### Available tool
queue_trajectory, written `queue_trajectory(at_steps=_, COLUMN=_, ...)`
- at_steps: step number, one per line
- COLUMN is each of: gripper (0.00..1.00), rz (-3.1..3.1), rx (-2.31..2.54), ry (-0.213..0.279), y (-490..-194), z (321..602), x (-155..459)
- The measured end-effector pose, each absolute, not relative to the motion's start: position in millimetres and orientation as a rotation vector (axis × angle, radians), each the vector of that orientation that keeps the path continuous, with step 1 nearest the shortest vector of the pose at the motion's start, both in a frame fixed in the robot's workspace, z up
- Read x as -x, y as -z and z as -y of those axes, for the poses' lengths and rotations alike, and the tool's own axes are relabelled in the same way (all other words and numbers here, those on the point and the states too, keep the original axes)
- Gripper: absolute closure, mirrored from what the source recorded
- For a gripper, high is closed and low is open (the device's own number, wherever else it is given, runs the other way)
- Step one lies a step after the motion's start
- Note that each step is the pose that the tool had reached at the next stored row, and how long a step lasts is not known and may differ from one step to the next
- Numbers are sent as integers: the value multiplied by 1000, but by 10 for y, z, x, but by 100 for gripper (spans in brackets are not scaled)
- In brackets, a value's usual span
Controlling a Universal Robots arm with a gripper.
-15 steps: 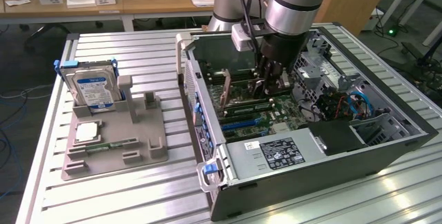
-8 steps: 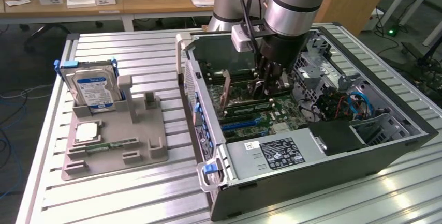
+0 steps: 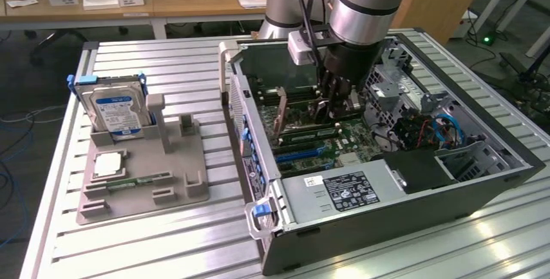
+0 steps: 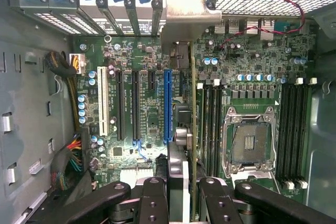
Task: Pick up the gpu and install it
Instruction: 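Insert the gpu into the slot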
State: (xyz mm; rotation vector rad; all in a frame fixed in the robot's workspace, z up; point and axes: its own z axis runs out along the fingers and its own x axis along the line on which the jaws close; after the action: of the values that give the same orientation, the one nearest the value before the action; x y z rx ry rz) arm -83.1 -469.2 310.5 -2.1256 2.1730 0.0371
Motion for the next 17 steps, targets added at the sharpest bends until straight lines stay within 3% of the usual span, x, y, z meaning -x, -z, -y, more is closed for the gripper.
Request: queue_trajectory(at_steps=17, gripper=72, rz=-2192, rx=2145, ry=-20, y=-2943, z=4554, x=856)
